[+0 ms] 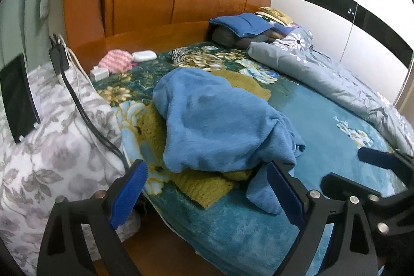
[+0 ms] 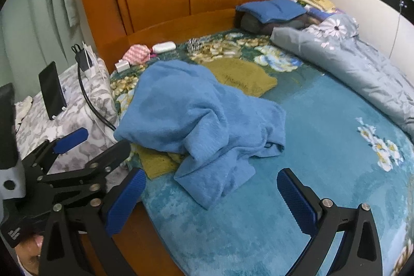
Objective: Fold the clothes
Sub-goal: 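Move both grippers toward the crumpled blue sweater on the bed, then grasp the blue sweater with the right gripper and lift it off the yellow knit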
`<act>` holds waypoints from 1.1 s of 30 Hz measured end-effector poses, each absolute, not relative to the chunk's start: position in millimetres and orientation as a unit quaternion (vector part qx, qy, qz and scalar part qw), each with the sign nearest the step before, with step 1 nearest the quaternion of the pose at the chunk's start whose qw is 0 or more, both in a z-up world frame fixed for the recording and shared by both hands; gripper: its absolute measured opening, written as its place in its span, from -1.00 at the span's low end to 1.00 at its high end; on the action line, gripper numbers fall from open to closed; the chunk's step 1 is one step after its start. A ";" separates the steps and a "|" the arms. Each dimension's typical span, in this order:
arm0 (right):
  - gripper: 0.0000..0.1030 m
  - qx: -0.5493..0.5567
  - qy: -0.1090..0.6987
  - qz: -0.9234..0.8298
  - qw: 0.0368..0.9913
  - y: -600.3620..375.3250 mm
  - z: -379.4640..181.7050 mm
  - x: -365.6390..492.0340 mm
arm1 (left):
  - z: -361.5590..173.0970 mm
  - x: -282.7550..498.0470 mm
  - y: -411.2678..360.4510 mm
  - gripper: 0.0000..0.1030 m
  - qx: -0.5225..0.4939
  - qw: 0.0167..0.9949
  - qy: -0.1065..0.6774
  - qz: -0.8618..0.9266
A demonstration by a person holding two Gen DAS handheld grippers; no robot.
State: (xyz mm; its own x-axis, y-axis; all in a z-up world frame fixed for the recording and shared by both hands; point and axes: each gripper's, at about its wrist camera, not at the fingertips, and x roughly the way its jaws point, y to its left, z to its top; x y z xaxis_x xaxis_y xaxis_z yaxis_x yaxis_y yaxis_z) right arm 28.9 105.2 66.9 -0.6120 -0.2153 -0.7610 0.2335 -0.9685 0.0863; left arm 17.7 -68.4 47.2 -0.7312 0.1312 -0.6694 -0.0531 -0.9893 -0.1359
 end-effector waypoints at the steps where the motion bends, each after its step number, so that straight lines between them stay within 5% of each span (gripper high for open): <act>1: 1.00 0.423 0.004 -0.897 0.130 104.6 63.0 22.2 | 45.9 16.6 -71.4 0.81 -0.363 0.048 -0.056 0.929; 6: 0.99 0.442 -0.020 -0.888 0.127 103.5 41.4 -14.3 | 41.9 9.3 -91.4 0.81 -0.362 0.031 -0.070 0.929; 9: 0.77 0.459 -0.062 -0.877 0.130 108.5 27.4 -32.4 | 37.6 5.2 -98.6 0.81 -0.366 0.022 -0.073 0.927; 18: -0.63 0.483 -0.123 -0.853 0.153 111.1 6.7 -44.9 | 33.3 -0.8 -102.4 0.81 -0.377 0.017 -0.080 0.923; 33: -0.73 0.356 -0.162 -0.918 0.062 263.0 112.9 36.0 | 55.5 25.3 -46.1 0.81 -0.367 0.074 -0.048 0.926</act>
State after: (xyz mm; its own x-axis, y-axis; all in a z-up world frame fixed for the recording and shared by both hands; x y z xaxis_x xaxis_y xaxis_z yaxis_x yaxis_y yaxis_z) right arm 36.0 263.0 112.9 -0.7390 -0.2296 -0.6333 -0.0014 -0.9396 0.3422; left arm 25.3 -46.1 55.5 -0.7202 0.1718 -0.6722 -0.1013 -0.9845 -0.1431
